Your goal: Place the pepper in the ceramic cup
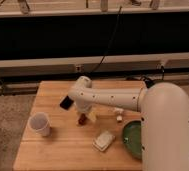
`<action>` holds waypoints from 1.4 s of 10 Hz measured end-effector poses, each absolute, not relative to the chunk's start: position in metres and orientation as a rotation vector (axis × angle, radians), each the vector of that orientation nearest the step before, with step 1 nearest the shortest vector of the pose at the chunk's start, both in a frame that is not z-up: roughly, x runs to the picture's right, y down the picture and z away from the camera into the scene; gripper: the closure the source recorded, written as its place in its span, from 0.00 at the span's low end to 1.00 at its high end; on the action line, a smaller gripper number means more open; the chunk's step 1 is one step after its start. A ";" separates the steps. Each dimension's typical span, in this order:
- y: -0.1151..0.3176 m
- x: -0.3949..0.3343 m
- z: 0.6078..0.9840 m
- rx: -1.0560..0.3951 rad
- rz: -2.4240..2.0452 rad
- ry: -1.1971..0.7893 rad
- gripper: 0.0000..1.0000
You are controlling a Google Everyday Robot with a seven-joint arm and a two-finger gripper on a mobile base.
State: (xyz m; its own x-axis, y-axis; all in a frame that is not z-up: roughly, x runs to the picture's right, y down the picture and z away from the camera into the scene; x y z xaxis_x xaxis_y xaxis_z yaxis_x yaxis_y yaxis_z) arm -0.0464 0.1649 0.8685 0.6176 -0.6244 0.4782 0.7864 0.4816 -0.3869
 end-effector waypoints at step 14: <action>0.163 -0.048 0.874 -0.600 -0.838 -0.327 0.20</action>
